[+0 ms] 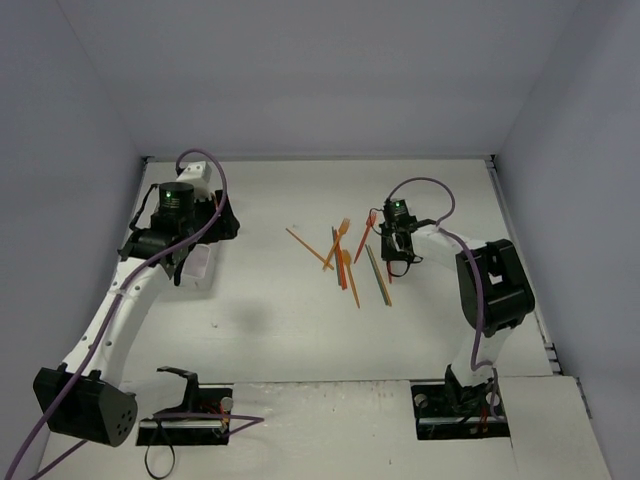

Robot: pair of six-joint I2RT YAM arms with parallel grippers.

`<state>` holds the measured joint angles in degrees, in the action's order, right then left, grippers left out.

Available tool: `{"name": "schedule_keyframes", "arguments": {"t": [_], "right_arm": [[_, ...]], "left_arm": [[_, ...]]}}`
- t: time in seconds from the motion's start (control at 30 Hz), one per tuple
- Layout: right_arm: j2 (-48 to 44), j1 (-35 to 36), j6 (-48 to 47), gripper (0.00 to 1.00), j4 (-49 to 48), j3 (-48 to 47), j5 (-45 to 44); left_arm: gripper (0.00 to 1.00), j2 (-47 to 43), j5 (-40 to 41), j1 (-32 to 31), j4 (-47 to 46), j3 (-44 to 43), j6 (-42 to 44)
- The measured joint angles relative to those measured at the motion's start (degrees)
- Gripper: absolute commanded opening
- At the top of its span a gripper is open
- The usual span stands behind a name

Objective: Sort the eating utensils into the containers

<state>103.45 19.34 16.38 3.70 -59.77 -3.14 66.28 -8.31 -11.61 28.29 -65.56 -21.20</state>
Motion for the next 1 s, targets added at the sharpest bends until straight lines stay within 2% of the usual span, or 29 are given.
{"name": "schedule_keyframes", "arguments": {"t": [0.23, 0.37, 0.5, 0.67, 0.83, 1.0], "right_arm": [[-6.42, -0.40, 1.67, 0.00, 3.74, 6.07, -2.00], [-13.13, -0.33, 1.72, 0.00, 7.62, 7.42, -0.95], [-21.77, 1.13, 1.57, 0.00, 8.11, 6.92, 0.32], [-29.07, 9.28, 0.66, 0.00, 8.08, 3.43, 1.34], [-32.51, 18.03, -0.04, 0.00, 6.10, 0.77, 3.86], [-33.45, 22.29, 0.02, 0.00, 3.79, -0.07, 5.78]], "left_arm": [[0.57, 0.05, -3.97, -1.76, -0.38, -0.97, -3.37], [0.58, 0.55, -6.56, -4.19, -2.38, -2.44, -6.54], [0.64, 2.06, -10.05, -6.31, -6.72, -3.55, -10.52], [0.68, 5.09, -11.82, -10.13, -11.99, -3.98, -15.15], [0.70, 7.86, -11.86, -15.75, -16.93, -4.70, -17.50], [0.70, 10.66, -11.01, -20.88, -20.18, -6.81, -18.18]]}}
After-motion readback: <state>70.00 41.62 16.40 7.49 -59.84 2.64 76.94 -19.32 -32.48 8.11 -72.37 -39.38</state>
